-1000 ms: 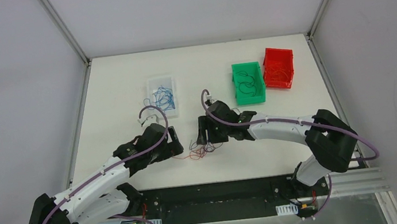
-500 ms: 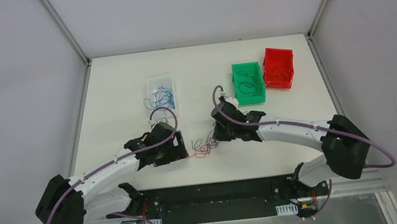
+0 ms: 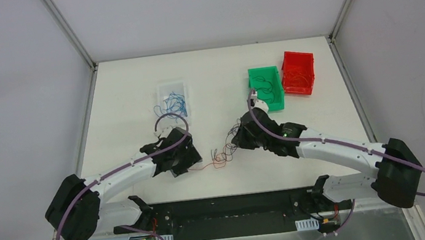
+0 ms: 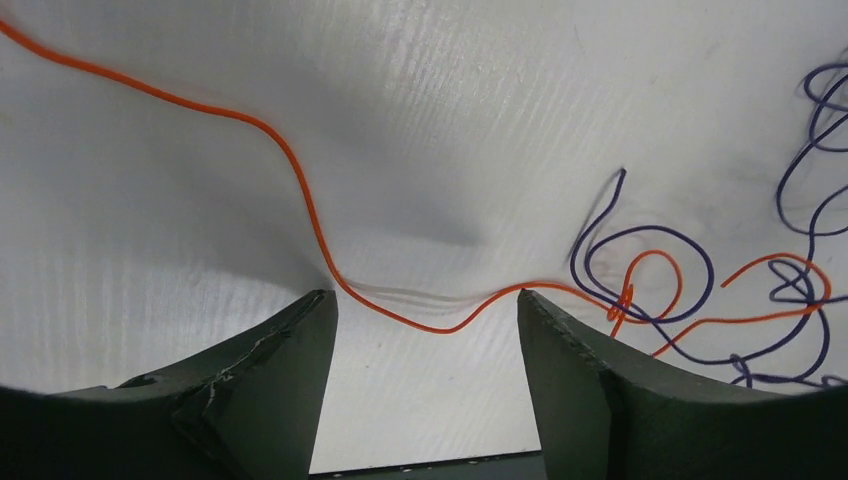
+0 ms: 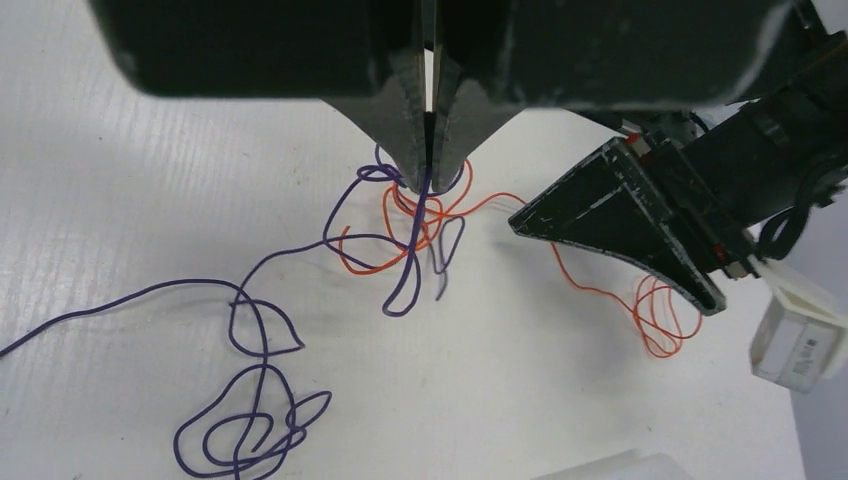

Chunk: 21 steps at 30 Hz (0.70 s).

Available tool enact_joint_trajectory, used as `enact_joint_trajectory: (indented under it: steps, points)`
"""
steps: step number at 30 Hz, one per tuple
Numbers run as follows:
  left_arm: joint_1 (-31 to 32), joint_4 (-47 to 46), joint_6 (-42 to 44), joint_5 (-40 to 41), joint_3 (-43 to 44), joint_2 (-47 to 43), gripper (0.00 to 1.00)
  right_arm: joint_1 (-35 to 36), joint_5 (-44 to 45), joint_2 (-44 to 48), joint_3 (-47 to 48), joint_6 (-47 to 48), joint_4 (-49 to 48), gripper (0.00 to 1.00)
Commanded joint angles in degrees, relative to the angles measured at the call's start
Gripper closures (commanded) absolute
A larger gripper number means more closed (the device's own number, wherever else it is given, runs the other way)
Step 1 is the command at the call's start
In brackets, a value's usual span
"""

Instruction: Untangle the cables

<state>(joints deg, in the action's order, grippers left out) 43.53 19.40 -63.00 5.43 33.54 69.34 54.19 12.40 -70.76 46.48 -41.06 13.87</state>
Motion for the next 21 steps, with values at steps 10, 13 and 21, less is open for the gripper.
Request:
enact_joint_trajectory:
  steps: [10, 13, 21]
  points:
    - [0.1, -0.1, -24.7, -1.4, -0.3, 5.0, 0.38, -0.1, -5.0, 10.8, 4.8, 5.6, -3.6, 1.0]
    - [0.1, -0.1, -29.2, -2.3, -0.7, 7.1, 0.48, -0.1, -4.9, 12.7, 4.2, 5.8, -4.3, 1.0]
    - [-5.0, -0.5, -34.4, -9.1, -2.7, 16.4, 1.0, -0.2, -2.0, 18.3, 3.0, 6.4, -2.6, 1.0]
